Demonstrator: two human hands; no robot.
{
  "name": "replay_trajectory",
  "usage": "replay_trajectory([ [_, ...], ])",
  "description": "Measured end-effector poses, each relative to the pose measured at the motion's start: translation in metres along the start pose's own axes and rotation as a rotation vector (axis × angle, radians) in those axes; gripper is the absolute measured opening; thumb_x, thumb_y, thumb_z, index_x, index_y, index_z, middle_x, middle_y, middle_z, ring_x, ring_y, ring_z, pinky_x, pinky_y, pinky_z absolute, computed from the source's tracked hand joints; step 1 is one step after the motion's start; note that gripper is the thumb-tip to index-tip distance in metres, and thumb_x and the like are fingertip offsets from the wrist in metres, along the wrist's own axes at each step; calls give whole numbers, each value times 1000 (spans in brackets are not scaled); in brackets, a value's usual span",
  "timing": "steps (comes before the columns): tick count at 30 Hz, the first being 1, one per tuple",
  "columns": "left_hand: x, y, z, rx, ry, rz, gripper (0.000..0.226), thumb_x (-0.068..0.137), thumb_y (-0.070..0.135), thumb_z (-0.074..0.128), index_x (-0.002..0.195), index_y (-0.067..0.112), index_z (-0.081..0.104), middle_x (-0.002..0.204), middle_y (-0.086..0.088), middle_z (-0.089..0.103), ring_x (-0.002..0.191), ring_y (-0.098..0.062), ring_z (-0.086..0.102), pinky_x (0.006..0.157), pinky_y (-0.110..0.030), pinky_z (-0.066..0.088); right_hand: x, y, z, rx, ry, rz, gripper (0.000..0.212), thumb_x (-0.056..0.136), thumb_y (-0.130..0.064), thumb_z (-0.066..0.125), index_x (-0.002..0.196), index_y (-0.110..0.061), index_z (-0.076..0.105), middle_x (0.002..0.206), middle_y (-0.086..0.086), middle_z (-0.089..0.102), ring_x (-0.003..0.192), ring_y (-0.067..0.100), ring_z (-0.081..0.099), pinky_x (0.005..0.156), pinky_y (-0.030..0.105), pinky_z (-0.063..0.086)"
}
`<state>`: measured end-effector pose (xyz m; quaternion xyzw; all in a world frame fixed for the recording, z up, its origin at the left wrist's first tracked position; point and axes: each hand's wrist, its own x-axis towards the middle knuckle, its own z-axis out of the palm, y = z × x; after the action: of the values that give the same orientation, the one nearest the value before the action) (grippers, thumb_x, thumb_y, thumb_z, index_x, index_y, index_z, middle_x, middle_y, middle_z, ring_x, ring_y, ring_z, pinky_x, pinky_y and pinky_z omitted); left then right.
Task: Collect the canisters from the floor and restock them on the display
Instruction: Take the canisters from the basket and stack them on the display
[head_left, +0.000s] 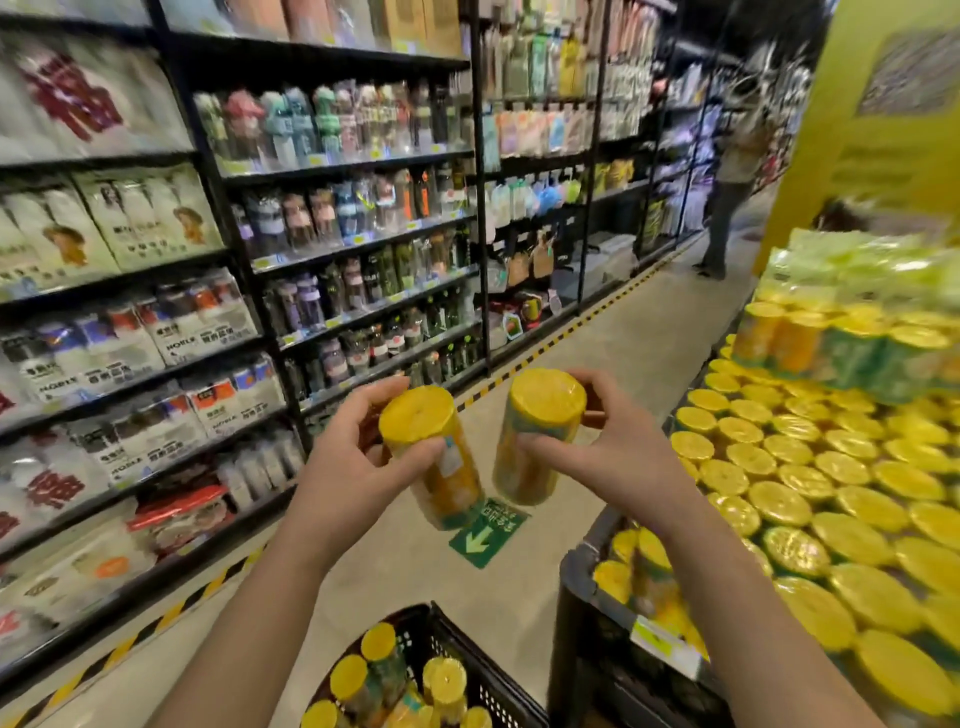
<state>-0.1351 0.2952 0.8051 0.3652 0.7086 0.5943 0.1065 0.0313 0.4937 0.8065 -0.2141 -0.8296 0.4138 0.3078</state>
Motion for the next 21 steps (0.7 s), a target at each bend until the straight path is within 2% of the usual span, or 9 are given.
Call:
replay_trajectory([
  [6, 16, 45, 38, -136, -98, 122, 66, 66, 48, 79, 128, 42, 58, 116, 23, 67, 107, 1, 65, 91, -31, 55, -30, -23, -54, 32, 195, 34, 64, 68, -58, 87, 122, -46, 56, 117, -24, 65, 110, -1, 60, 98, 39, 53],
  [9, 17, 57, 69, -198, -210, 151, 62, 67, 46, 77, 126, 43, 59, 114, 18, 67, 102, 1, 66, 86, -27, 56, -55, -25, -82, 49, 306, 67, 61, 67, -58, 87, 120, -48, 58, 117, -23, 67, 110, 2, 62, 96, 40, 55],
  [12, 13, 67, 109, -266, -318, 168, 60, 68, 43, 78, 126, 43, 60, 118, 13, 67, 103, -1, 66, 81, -22, 56, -82, -23, -112, 74, 390, 101, 56, 71, -50, 88, 119, -47, 59, 115, -22, 68, 109, 0, 63, 96, 39, 56],
  [16, 5, 88, 169, -306, -434, 171, 61, 67, 44, 82, 124, 42, 62, 118, 11, 68, 109, -6, 65, 90, -33, 56, -119, -14, -161, 24, 484, 149, 63, 69, -54, 88, 124, -48, 58, 119, -23, 67, 111, 0, 63, 95, 39, 56],
  [18, 3, 99, 201, -309, -471, 187, 61, 65, 52, 87, 120, 45, 64, 117, 10, 69, 112, -11, 64, 94, -40, 56, -135, -6, -190, 4, 528, 166, 63, 68, -54, 88, 123, -48, 58, 118, -24, 67, 109, -2, 62, 94, 36, 56],
  [21, -1, 114, 250, -301, -520, 206, 74, 53, 69, 88, 120, 47, 63, 119, 10, 69, 115, -14, 64, 97, -45, 55, -154, 12, -233, -26, 562, 182, 65, 65, -59, 86, 122, -49, 58, 118, -24, 66, 110, -3, 62, 92, 34, 57],
])
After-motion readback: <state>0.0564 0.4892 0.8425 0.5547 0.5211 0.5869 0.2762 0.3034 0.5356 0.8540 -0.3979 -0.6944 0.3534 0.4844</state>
